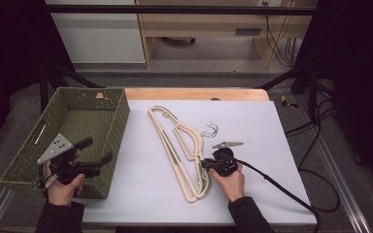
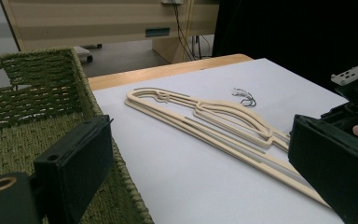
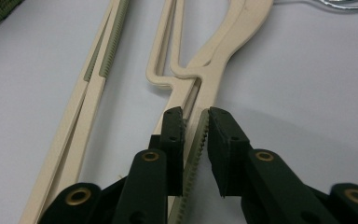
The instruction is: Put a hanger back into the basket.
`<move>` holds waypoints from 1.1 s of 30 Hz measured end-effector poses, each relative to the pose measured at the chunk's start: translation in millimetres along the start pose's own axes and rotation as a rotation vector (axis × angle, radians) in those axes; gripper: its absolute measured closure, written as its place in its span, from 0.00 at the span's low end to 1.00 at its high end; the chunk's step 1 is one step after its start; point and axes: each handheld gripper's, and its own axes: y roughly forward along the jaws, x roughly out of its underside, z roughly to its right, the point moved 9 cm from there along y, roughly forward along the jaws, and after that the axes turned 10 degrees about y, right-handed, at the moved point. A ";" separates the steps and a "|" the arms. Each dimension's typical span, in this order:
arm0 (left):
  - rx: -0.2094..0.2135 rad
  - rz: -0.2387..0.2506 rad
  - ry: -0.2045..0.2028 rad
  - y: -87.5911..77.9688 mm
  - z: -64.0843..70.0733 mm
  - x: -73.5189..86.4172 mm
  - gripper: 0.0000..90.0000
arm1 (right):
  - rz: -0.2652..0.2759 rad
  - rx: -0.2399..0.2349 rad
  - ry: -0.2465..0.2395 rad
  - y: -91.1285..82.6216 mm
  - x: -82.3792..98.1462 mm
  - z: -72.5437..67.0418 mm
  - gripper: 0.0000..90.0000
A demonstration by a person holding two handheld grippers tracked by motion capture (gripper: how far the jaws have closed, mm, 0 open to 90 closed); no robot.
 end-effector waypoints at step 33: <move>0.050 -0.060 0.015 28.3 31.5 -1.6 0.08 | 0.044 0.001 -0.039 -30.8 -8.4 4.6 0.90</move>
